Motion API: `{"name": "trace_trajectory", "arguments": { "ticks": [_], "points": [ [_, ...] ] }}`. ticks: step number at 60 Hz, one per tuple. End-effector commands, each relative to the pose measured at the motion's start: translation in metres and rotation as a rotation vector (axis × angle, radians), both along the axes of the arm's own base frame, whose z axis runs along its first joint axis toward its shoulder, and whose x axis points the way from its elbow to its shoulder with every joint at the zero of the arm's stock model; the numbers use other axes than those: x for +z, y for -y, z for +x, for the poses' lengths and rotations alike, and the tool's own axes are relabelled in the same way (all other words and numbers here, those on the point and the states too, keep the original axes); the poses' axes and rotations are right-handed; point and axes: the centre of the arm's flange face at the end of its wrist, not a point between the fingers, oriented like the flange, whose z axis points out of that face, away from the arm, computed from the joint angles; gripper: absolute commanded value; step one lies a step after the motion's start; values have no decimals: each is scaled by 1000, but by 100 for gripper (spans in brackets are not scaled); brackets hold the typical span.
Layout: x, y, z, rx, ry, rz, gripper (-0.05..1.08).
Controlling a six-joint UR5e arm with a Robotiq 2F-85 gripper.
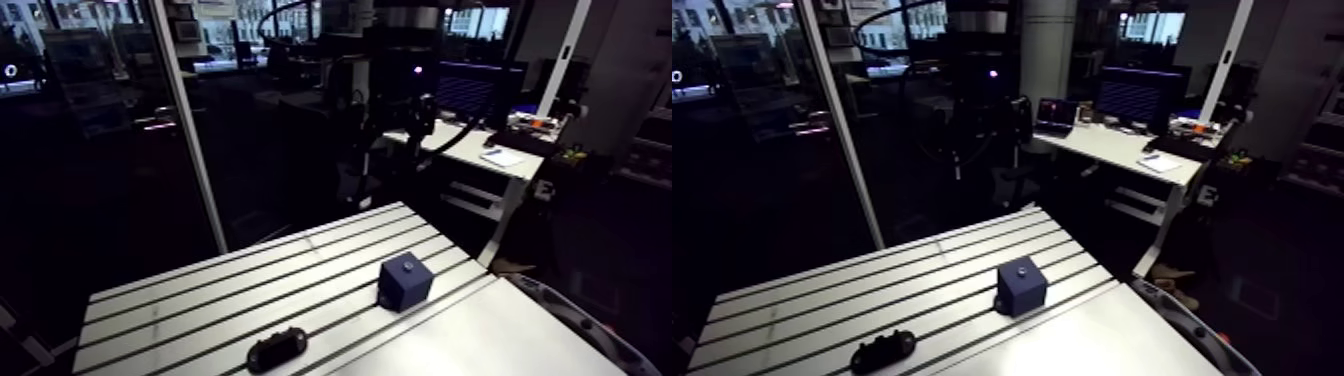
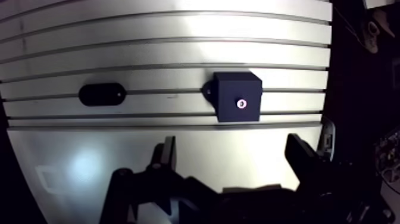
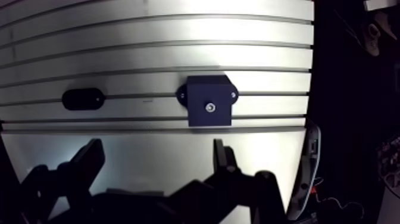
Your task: Pick up the M10 bolt and insert it into the hole until fully seated.
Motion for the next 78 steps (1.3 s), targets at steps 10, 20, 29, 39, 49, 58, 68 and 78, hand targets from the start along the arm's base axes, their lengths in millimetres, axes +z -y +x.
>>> {"name": "trace_trajectory", "arguments": {
  "ticks": [10, 20, 29, 39, 49, 58, 68, 78],
  "points": [
    [50, 151, -14, 68, -7, 75, 0],
    [52, 184, -27, 102, -13, 71, 0],
    [61, 204, -33, 110, 3, 62, 0],
    [76, 208, -33, 96, 19, 60, 0],
    [84, 210, -30, 99, 37, 55, 0],
    [82, 213, -28, 92, 50, 51, 0],
    [63, 217, -27, 96, 79, 40, 0],
    [58, 217, -29, 97, 73, 37, 0]
  ]
}}
